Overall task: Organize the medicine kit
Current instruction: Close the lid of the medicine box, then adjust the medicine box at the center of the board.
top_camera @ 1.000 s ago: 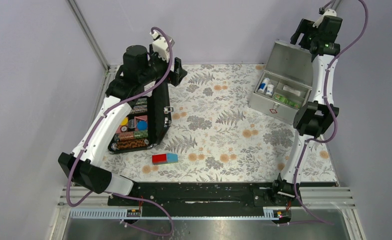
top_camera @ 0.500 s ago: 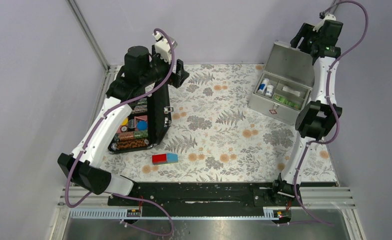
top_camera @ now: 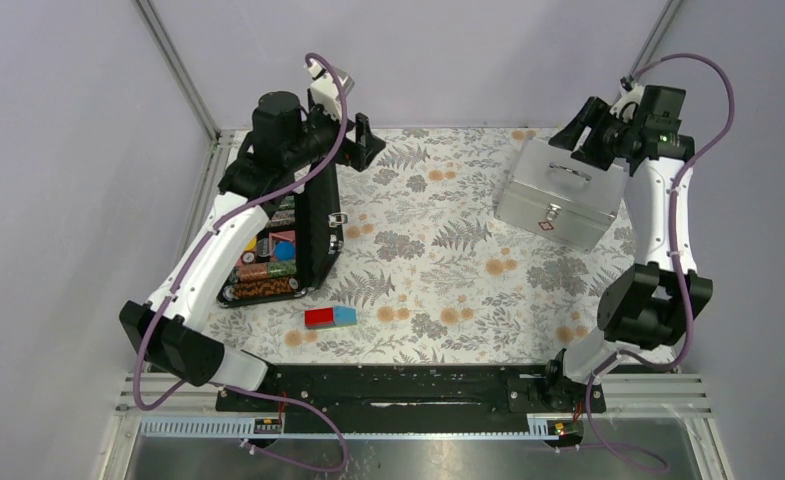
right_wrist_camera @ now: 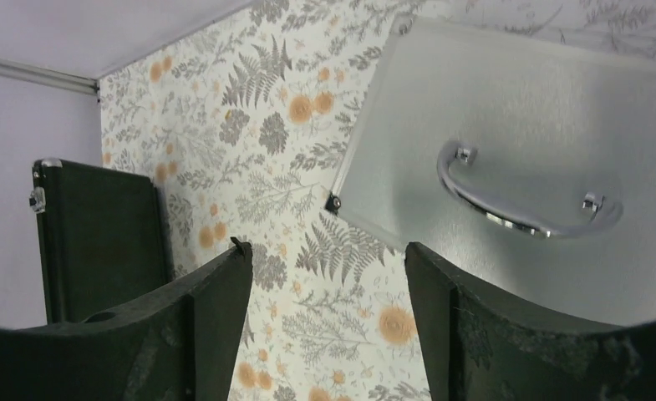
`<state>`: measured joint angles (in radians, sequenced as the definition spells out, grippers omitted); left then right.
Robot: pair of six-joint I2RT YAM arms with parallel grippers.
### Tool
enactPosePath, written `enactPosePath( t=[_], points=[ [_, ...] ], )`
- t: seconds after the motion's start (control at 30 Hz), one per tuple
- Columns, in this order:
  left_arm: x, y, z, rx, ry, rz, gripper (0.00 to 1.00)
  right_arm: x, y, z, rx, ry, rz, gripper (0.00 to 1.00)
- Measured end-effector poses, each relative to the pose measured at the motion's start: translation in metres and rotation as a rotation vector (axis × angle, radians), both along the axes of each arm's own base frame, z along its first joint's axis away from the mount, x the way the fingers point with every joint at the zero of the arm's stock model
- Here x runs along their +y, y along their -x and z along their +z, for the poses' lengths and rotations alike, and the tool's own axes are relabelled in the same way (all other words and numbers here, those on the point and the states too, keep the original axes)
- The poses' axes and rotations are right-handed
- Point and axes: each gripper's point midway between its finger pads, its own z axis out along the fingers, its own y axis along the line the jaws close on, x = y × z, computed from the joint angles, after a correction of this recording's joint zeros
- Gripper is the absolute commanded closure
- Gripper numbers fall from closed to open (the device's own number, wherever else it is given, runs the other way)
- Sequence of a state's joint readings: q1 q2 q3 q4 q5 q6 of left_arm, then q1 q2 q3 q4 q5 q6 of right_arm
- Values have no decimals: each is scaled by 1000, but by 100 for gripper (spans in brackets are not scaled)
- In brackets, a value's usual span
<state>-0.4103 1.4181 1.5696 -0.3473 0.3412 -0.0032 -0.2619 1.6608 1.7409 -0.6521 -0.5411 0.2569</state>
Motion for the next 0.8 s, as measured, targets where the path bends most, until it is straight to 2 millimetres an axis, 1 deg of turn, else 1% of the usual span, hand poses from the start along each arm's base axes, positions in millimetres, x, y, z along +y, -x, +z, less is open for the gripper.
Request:
enactPosePath(
  t=[0.1,0.2,0.3,0.37,0.47,0.57,0.7,0.77,0.8],
  points=[
    [-7,-3,-4,18,15,-13,22,3,15,-7,26,-2,-3,26],
    [-16,-6,-15,51,19,-31,22,0,25,-22,60,20,-28,23],
    [-22,-8,-24,80,20,-42,22,-8,34,-39,91,73,-56,17],
    [-26,-9,-28,93,23,-47,22,-21,37,-50,99,149,-87,14],
    [-32,-9,-32,112,34,-59,21,-44,33,-58,90,254,-143,14],
    [-39,-11,-36,130,46,-69,21,-74,24,-56,68,350,-231,13],
    [-57,-22,-45,158,64,-85,21,-125,14,-59,61,467,-388,13],
    [-68,-27,-53,178,69,-95,21,-149,11,-66,77,512,-451,13],
    [-75,-30,-57,191,72,-100,21,-156,10,-70,86,527,-466,13]
  ],
)
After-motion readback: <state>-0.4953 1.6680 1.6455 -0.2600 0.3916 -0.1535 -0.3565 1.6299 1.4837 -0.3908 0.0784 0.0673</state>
